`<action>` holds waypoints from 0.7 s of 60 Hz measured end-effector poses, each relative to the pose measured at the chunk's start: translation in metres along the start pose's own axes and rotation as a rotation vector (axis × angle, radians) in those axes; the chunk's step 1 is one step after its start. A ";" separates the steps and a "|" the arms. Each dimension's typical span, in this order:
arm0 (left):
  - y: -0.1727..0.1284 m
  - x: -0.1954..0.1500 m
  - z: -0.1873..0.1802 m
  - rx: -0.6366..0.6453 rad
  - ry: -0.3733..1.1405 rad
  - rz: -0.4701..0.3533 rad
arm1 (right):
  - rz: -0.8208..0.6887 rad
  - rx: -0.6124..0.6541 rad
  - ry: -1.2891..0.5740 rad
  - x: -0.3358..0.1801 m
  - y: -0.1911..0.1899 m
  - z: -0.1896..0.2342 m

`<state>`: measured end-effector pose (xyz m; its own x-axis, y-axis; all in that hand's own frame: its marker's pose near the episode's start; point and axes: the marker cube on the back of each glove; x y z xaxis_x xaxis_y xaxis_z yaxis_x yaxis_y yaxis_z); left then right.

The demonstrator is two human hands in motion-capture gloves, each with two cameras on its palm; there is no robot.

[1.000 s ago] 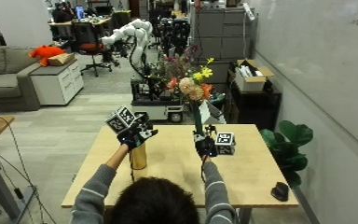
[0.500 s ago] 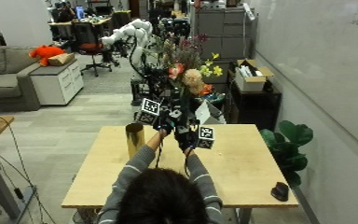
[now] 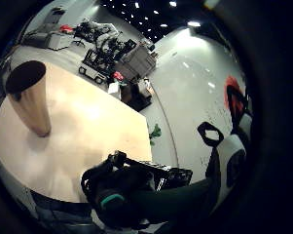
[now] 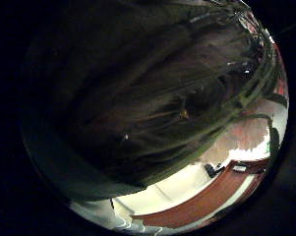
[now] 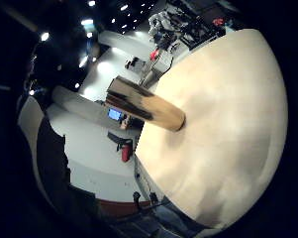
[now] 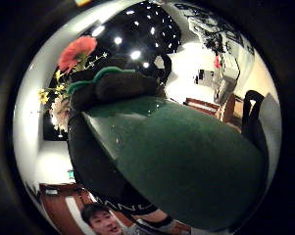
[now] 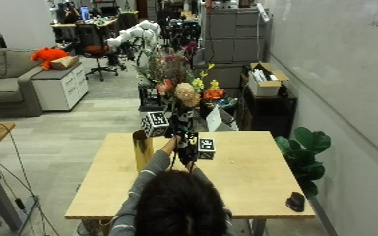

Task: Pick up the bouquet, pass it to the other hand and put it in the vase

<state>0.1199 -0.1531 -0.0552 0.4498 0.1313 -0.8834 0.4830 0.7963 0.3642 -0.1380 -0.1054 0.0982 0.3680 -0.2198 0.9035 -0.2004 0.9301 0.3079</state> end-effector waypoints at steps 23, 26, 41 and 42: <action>-0.038 0.027 -0.054 0.053 -0.056 0.119 | -0.458 -0.314 0.303 0.012 -0.009 -0.012; -0.058 0.026 -0.057 0.077 -0.058 0.107 | -0.402 -0.325 0.297 0.015 -0.008 -0.016; -0.128 0.046 -0.093 0.224 -0.128 0.156 | -0.272 -0.267 0.408 0.037 -0.033 -0.055; -0.131 0.046 -0.096 0.230 -0.131 0.155 | -0.236 -0.247 0.434 0.040 -0.035 -0.059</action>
<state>0.0058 -0.1948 -0.1719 0.6168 0.1518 -0.7723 0.5517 0.6164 0.5618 -0.0626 -0.1292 0.1057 0.7282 -0.3380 0.5962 0.1327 0.9230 0.3612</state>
